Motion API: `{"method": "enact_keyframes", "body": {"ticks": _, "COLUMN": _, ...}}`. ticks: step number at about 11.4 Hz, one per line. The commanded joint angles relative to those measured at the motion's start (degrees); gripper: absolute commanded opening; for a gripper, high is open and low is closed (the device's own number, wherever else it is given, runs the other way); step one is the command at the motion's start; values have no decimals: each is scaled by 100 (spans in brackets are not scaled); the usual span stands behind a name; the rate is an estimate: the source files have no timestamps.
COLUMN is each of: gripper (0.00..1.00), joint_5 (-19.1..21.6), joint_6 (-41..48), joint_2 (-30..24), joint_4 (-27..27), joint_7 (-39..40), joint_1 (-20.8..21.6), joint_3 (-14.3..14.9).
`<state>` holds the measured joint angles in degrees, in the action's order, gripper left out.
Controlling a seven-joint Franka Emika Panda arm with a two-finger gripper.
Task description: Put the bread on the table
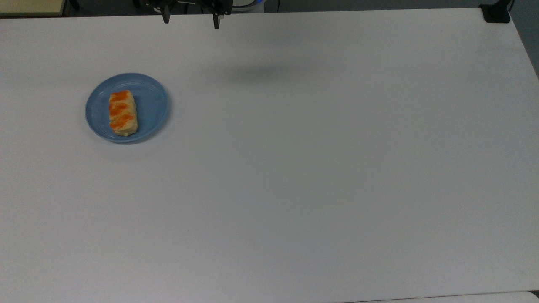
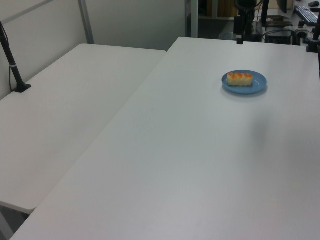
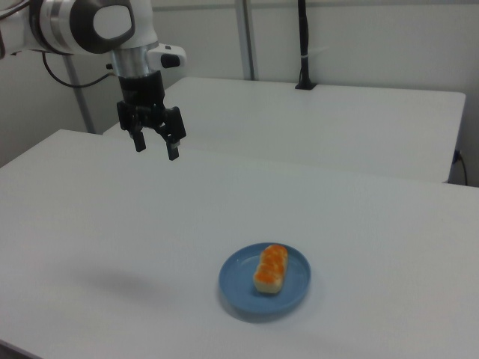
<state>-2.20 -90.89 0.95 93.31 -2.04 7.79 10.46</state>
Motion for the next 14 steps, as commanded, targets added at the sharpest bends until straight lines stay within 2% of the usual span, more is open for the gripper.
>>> {"method": "enact_keyframes", "body": {"ticks": 1, "gripper": 100, "joint_5": 87, "joint_6": 54, "joint_2": -43, "joint_4": -5, "joint_7": 37, "joint_1": -76, "joint_3": -27}}
{"method": "enact_keyframes", "body": {"ticks": 6, "gripper": 100, "joint_5": 88, "joint_6": 107, "joint_2": -60, "joint_4": -6, "joint_7": 45, "joint_1": -85, "joint_3": -18}}
{"method": "enact_keyframes", "body": {"ticks": 9, "gripper": 100, "joint_5": 97, "joint_6": 107, "joint_2": -34, "joint_4": -119, "joint_7": 650, "joint_1": -94, "joint_3": 192}}
{"method": "enact_keyframes", "body": {"ticks": 12, "gripper": 100, "joint_5": 88, "joint_6": -217, "joint_2": 176, "joint_4": -102, "joint_7": 1755, "joint_1": -85, "joint_3": 1139}}
{"method": "enact_keyframes", "body": {"ticks": 14, "gripper": 100, "joint_5": 79, "joint_6": -717, "joint_2": 605, "joint_4": -6, "joint_7": 2415, "joint_1": -198, "joint_3": 1597}}
